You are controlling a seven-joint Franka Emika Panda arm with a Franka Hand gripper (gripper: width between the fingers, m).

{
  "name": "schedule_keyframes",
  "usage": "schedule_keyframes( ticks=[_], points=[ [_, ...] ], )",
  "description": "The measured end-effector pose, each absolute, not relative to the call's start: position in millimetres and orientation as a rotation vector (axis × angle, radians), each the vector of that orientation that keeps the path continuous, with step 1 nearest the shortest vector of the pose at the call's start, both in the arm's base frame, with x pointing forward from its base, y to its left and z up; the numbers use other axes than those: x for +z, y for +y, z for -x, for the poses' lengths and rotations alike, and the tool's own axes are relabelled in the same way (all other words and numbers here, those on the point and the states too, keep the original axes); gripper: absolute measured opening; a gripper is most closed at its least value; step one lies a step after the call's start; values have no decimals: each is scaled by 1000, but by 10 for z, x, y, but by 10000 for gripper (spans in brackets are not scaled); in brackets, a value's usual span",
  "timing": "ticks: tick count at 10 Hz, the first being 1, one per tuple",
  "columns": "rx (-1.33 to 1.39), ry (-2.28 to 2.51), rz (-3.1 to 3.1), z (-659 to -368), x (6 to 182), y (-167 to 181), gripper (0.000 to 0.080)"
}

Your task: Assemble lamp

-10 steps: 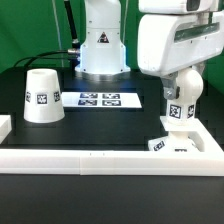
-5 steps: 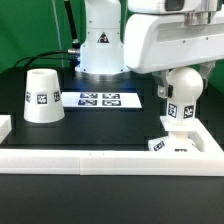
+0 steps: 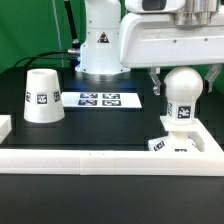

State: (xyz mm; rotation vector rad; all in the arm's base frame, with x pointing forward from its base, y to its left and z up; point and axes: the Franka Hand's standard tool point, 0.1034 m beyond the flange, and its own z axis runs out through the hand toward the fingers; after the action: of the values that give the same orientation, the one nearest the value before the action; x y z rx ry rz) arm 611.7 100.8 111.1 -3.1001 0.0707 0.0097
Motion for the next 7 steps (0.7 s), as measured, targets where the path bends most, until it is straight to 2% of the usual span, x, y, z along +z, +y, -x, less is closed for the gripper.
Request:
schedule_keyframes(
  ticks=[7],
  points=[
    [28,808,3001,-6109,1118,987,580]
  ],
)
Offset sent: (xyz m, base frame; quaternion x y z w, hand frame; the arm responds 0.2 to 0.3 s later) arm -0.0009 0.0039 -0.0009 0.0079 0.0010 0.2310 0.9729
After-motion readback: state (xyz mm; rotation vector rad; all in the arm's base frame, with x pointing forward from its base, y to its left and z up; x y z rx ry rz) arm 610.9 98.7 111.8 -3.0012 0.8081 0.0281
